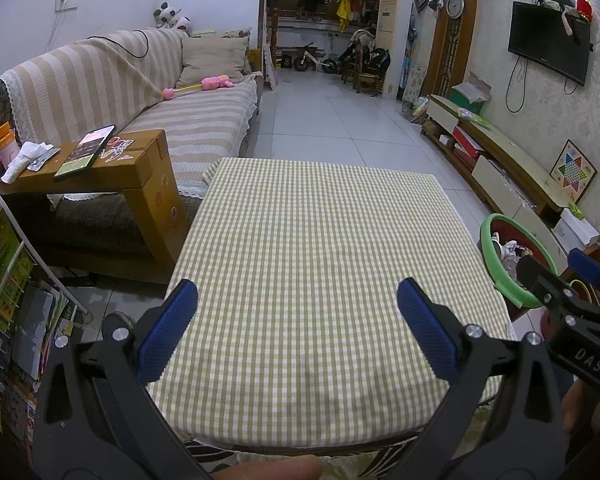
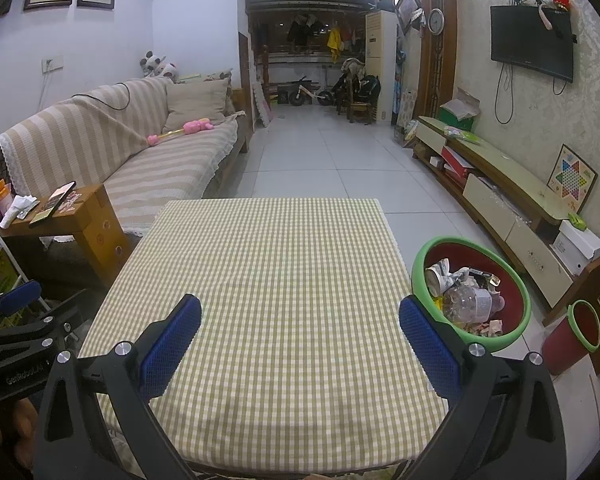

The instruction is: Collect trash

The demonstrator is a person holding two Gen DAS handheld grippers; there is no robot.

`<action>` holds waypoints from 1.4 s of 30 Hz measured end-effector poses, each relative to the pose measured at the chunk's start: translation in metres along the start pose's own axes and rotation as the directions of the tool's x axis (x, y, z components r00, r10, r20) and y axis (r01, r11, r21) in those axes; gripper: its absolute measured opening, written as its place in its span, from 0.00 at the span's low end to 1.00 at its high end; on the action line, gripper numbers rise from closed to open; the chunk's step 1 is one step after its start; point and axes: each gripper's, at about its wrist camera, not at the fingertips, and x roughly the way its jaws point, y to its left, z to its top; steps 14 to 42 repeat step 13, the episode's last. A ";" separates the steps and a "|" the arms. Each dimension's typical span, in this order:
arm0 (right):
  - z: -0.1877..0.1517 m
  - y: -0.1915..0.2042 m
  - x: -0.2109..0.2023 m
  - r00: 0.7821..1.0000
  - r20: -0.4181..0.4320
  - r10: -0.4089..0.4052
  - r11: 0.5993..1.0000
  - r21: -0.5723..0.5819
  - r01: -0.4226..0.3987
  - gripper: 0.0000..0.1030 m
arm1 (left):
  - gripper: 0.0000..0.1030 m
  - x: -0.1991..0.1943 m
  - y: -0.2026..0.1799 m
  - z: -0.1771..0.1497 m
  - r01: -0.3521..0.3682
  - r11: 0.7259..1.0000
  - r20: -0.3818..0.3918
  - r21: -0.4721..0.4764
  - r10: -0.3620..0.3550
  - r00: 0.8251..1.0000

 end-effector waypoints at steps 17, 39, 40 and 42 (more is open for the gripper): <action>-0.001 -0.005 0.000 1.000 -0.002 -0.002 1.000 0.002 0.002 0.93 | 0.95 -0.003 -0.008 0.002 -0.003 0.999 0.038 0.052 0.001 0.999; -0.001 -0.005 0.000 1.000 -0.002 -0.002 1.000 0.002 0.002 0.93 | 0.95 -0.003 -0.008 0.002 -0.003 0.999 0.038 0.052 0.001 0.999; -0.001 -0.005 0.000 1.000 -0.002 -0.002 1.000 0.002 0.002 0.93 | 0.95 -0.003 -0.008 0.002 -0.003 0.999 0.038 0.052 0.001 0.999; -0.001 -0.005 0.000 1.000 -0.002 -0.002 1.000 0.002 0.002 0.93 | 0.95 -0.003 -0.008 0.002 -0.003 0.999 0.038 0.052 0.001 0.999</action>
